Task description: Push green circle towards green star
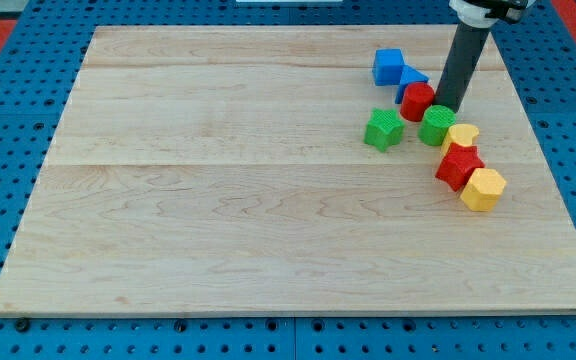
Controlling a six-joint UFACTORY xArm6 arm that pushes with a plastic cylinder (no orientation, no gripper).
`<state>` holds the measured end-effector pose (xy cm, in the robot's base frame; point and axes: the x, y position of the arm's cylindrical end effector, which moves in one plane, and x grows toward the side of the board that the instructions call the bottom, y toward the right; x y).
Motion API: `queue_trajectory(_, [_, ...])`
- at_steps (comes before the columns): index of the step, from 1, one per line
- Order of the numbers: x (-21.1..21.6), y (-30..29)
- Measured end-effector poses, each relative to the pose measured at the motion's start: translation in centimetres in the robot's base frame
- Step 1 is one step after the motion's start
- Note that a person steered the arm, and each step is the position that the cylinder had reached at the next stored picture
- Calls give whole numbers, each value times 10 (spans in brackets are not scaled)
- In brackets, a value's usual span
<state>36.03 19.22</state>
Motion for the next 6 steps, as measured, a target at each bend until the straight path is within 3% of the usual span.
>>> queue_trajectory(2, [3,82])
queue_trajectory(3, [17,75])
queue_trajectory(6, [32,-20])
